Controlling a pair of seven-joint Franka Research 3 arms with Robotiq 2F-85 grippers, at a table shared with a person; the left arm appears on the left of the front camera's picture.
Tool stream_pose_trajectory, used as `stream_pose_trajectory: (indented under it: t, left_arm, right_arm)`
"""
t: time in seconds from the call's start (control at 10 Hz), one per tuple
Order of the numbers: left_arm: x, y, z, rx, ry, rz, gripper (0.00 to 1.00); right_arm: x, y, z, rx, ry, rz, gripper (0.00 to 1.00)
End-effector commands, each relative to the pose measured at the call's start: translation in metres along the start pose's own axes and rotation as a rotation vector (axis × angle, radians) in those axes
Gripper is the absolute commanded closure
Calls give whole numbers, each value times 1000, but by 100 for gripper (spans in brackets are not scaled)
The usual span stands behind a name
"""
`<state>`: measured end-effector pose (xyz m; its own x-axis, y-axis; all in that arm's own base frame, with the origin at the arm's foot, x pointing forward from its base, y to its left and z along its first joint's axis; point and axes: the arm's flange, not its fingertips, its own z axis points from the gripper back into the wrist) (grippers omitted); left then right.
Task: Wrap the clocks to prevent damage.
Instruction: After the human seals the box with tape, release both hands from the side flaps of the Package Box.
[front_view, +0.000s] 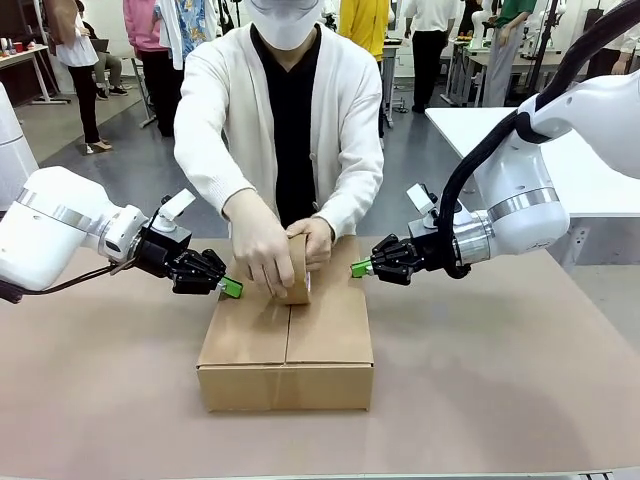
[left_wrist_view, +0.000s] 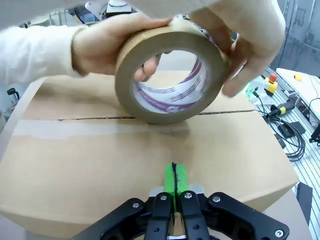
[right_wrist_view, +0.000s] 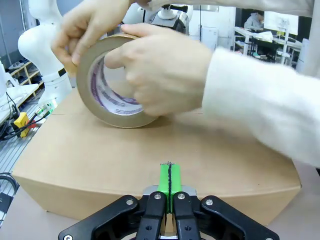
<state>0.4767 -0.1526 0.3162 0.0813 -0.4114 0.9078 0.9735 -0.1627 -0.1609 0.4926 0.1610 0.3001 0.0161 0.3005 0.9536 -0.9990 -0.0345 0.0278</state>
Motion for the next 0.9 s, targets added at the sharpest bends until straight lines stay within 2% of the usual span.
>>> stream_pose_trajectory:
  t: [0.0, 0.8]
  left_arm:
    - [-3, 0, -2, 4, 9, 5, 100]
    - [-3, 0, -2, 4, 9, 5, 100]
  right_arm:
    - [-3, 0, -2, -1, 6, -4, 99]
    - [-3, 0, -2, -1, 6, -4, 99]
